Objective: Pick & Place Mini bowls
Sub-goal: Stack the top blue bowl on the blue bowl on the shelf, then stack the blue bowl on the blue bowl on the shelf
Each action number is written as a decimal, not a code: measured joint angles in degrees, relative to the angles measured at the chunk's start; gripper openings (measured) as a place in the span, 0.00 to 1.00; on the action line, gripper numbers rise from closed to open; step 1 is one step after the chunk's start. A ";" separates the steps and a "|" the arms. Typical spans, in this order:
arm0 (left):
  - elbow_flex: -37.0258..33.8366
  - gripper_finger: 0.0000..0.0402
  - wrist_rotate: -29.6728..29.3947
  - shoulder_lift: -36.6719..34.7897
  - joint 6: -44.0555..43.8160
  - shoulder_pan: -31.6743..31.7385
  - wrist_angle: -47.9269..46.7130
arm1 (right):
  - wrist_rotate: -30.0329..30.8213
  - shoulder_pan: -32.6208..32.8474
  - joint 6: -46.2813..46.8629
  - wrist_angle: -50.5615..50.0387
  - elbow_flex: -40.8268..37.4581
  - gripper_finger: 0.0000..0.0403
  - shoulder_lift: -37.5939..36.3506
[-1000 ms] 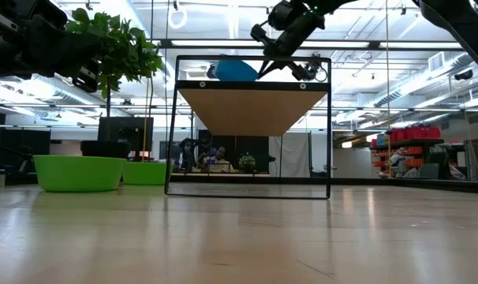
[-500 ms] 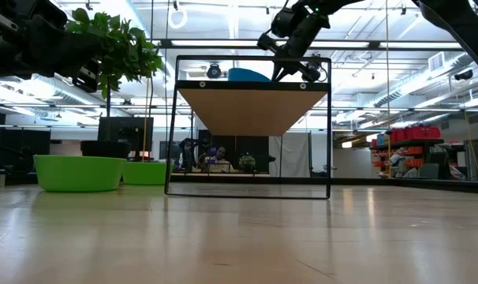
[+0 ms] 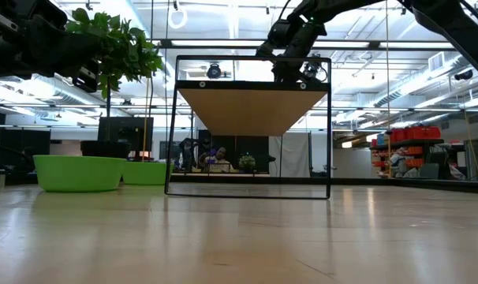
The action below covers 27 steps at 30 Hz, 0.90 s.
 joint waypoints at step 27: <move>0.00 0.07 0.00 0.00 0.00 0.02 0.00 | -0.17 -0.25 -3.18 0.93 0.00 0.15 0.00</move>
